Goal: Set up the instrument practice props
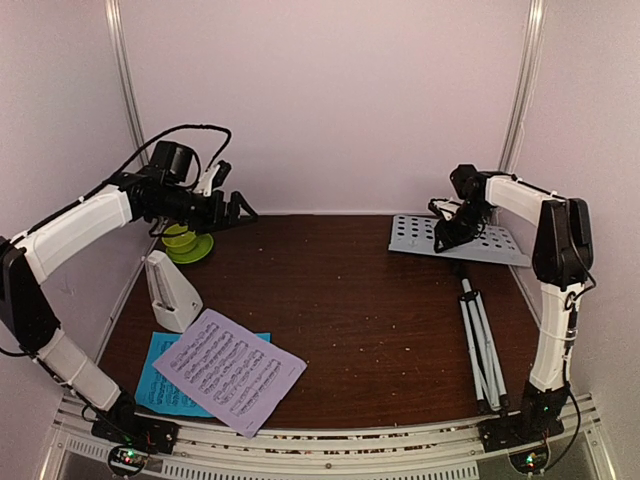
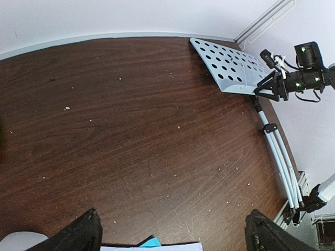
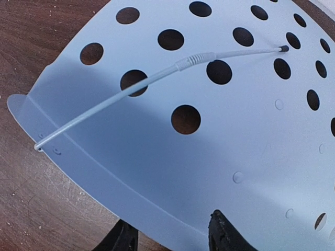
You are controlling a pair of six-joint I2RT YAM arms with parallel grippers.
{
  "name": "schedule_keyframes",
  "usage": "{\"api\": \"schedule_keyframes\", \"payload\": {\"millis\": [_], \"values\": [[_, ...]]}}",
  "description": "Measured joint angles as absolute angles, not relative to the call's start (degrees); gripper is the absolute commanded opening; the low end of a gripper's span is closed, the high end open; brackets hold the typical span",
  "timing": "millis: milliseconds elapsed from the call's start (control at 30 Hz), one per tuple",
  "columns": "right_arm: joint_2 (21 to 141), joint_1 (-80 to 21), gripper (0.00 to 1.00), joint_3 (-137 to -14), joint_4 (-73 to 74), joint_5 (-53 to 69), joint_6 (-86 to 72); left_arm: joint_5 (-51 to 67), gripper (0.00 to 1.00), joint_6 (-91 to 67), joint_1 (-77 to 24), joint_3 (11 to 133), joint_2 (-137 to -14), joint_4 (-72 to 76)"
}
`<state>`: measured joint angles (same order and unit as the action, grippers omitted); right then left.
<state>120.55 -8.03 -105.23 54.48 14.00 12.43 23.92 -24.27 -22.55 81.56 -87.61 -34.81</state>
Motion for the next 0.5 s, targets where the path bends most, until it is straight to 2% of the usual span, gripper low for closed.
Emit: {"api": "schedule_keyframes", "payload": {"millis": [333,500], "values": [[120.1,-14.5,0.16,-101.6,54.4,13.6,9.3,23.8,0.98,-24.4,-21.9,78.3,-85.9,-34.0],[119.6,-16.7,0.1,-101.1,55.5,15.0,5.9,23.9,0.98,-24.7,-21.9,76.8,-85.8,-33.1]]}}
